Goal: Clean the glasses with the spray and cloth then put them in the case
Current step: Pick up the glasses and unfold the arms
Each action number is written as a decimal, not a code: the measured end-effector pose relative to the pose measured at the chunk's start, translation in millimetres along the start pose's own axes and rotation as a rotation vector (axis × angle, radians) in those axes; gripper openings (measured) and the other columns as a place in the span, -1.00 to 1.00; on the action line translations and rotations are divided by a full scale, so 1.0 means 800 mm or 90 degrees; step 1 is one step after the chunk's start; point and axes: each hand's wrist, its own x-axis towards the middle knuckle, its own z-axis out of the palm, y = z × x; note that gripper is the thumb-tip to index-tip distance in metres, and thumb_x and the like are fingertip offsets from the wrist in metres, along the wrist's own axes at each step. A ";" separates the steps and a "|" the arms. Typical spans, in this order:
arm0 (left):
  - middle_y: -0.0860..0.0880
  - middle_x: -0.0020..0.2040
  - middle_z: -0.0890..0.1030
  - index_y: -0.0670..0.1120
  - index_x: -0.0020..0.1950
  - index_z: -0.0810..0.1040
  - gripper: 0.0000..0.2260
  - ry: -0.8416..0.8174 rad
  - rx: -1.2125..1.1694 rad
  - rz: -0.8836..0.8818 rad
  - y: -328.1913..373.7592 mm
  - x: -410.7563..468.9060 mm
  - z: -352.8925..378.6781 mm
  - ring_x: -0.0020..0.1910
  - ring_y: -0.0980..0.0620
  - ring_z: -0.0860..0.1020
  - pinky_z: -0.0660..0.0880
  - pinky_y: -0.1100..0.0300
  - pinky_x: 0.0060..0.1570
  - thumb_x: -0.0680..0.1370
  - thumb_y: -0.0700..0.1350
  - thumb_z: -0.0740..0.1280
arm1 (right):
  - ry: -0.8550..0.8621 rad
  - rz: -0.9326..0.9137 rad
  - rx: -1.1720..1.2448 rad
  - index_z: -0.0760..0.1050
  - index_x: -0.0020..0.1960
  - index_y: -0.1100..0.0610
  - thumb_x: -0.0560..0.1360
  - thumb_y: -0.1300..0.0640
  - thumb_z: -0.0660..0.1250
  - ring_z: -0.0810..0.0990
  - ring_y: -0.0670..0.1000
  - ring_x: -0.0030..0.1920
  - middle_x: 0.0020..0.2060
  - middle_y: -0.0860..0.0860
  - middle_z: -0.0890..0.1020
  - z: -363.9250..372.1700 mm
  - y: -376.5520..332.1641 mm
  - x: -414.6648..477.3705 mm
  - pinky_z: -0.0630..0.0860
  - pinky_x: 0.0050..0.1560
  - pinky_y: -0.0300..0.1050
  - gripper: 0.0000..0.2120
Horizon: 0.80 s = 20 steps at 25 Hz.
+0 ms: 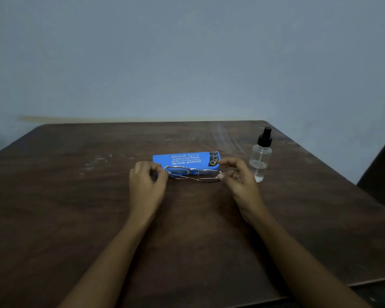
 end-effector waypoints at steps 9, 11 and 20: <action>-0.06 -0.18 0.54 -0.16 -0.26 0.51 -0.87 -0.037 -0.005 -0.099 -0.008 0.000 0.004 -0.14 0.03 0.47 0.27 0.25 -0.25 0.46 -0.17 0.26 | 0.036 -0.034 0.040 0.56 -0.24 0.12 0.38 0.45 0.33 0.57 -0.15 -0.25 -0.08 0.12 0.45 -0.004 -0.001 0.020 0.56 -0.19 -0.33 -0.76; -0.02 -0.26 0.55 -0.14 -0.24 0.53 -0.91 -0.031 -0.067 -0.119 -0.010 0.002 0.002 -0.30 0.18 0.44 0.30 0.39 -0.34 0.46 -0.17 0.29 | 0.026 -0.043 0.026 0.58 -0.24 0.09 0.37 0.45 0.34 0.55 -0.14 -0.18 -0.13 0.03 0.45 -0.006 -0.001 0.019 0.57 -0.14 -0.31 -0.73; -0.13 -0.23 0.60 -0.02 -0.15 0.48 -0.91 -0.015 -0.211 -0.122 -0.011 0.007 -0.002 -0.23 0.05 0.51 0.38 0.23 -0.17 0.44 -0.19 0.35 | -0.049 -0.104 -0.137 0.55 -0.01 0.17 0.33 0.48 0.36 0.49 -0.35 -0.16 -0.22 -0.04 0.43 -0.011 -0.005 0.015 0.41 -0.12 -0.52 -0.69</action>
